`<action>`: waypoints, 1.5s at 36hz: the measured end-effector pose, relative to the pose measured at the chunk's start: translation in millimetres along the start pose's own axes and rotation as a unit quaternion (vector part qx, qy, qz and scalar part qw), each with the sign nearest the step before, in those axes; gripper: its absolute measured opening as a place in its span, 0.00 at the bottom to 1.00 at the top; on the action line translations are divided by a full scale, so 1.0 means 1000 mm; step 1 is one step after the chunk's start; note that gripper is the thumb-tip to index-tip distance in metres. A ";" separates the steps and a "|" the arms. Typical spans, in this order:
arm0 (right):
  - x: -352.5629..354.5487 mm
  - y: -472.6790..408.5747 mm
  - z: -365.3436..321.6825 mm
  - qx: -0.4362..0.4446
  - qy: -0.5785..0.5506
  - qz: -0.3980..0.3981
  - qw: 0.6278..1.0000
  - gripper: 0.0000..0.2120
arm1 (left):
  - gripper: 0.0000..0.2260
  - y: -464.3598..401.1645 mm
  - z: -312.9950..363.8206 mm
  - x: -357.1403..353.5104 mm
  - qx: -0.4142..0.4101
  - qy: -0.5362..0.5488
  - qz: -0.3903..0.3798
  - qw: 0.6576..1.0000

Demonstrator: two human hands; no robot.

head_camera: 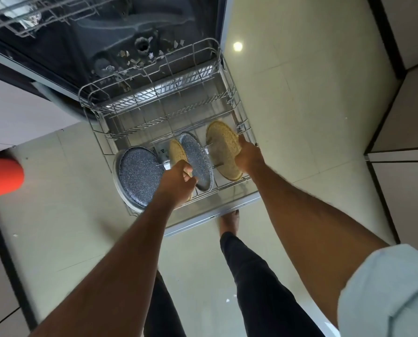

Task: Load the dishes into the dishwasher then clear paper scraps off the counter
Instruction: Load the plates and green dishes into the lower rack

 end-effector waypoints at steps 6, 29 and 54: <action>0.006 0.012 -0.009 -0.010 0.024 -0.002 1.000 0.36 | 0.08 0.008 0.006 0.016 -0.012 0.013 0.020 1.000; -0.062 0.232 -0.300 0.276 -0.011 0.020 0.961 0.14 | 0.08 0.197 -0.065 0.301 -0.019 0.066 0.229 0.971; -0.279 0.524 -0.690 0.561 0.134 -0.008 0.817 0.11 | 0.04 0.501 -0.335 0.629 0.078 0.121 0.511 0.848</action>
Point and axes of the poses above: each hand's wrist, its own y-axis away from the middle knuckle, its own x-axis out of the back of the hand, z = x × y, the point moved 1 cm from there along -y, towards the middle knuckle, and after that the axes turned 3 degrees about -z, right-handed, at the moved point
